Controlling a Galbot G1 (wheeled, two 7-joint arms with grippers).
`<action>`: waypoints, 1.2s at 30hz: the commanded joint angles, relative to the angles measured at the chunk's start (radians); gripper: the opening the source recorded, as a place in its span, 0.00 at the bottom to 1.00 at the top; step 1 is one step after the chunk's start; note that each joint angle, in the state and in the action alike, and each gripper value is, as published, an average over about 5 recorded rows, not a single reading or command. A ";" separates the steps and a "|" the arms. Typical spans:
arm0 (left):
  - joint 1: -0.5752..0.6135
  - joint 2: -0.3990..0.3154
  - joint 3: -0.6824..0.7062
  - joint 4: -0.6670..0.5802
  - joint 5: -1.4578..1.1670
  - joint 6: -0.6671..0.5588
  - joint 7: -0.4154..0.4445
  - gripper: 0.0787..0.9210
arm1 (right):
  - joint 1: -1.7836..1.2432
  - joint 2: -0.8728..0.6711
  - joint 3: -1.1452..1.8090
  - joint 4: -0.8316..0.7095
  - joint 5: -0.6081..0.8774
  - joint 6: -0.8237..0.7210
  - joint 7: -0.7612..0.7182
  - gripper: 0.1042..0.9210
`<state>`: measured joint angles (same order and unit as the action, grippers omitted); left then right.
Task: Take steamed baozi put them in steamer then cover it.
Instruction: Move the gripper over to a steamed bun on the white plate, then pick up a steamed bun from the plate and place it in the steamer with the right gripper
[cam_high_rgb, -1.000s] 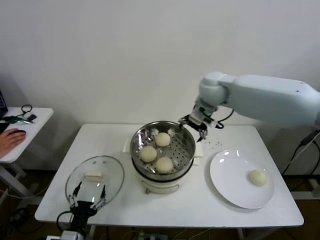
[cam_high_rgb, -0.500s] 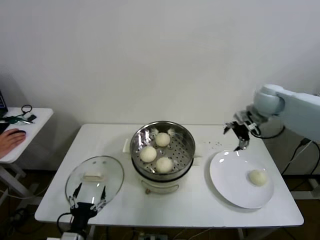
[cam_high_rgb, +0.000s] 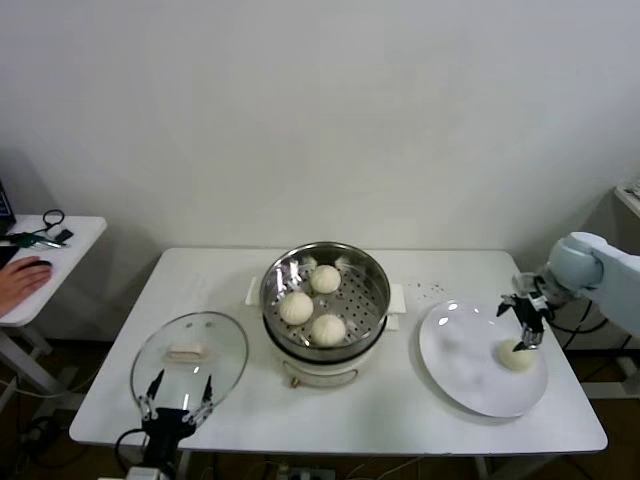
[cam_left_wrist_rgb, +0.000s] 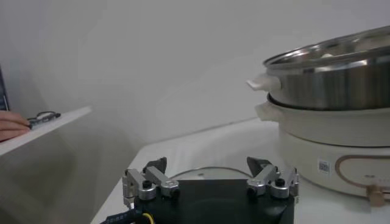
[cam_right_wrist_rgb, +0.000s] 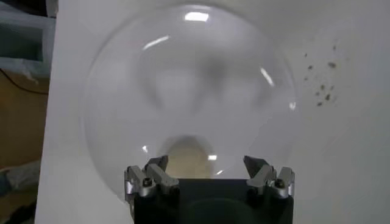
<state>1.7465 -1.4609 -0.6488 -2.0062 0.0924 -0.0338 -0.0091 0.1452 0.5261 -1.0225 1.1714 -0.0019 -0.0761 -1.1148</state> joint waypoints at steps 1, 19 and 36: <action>-0.006 -0.005 0.000 0.006 0.002 0.003 -0.001 0.88 | -0.202 0.020 0.173 -0.126 -0.122 0.020 -0.009 0.88; -0.014 -0.009 -0.002 0.027 0.003 0.003 -0.006 0.88 | -0.204 0.101 0.170 -0.179 -0.123 0.018 0.003 0.88; -0.005 -0.011 0.004 0.014 0.006 0.001 -0.007 0.88 | -0.021 0.071 0.026 -0.118 0.063 -0.020 0.015 0.78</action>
<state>1.7392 -1.4729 -0.6464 -1.9883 0.0977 -0.0319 -0.0158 -0.0052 0.5993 -0.9002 1.0291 -0.0572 -0.0751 -1.1049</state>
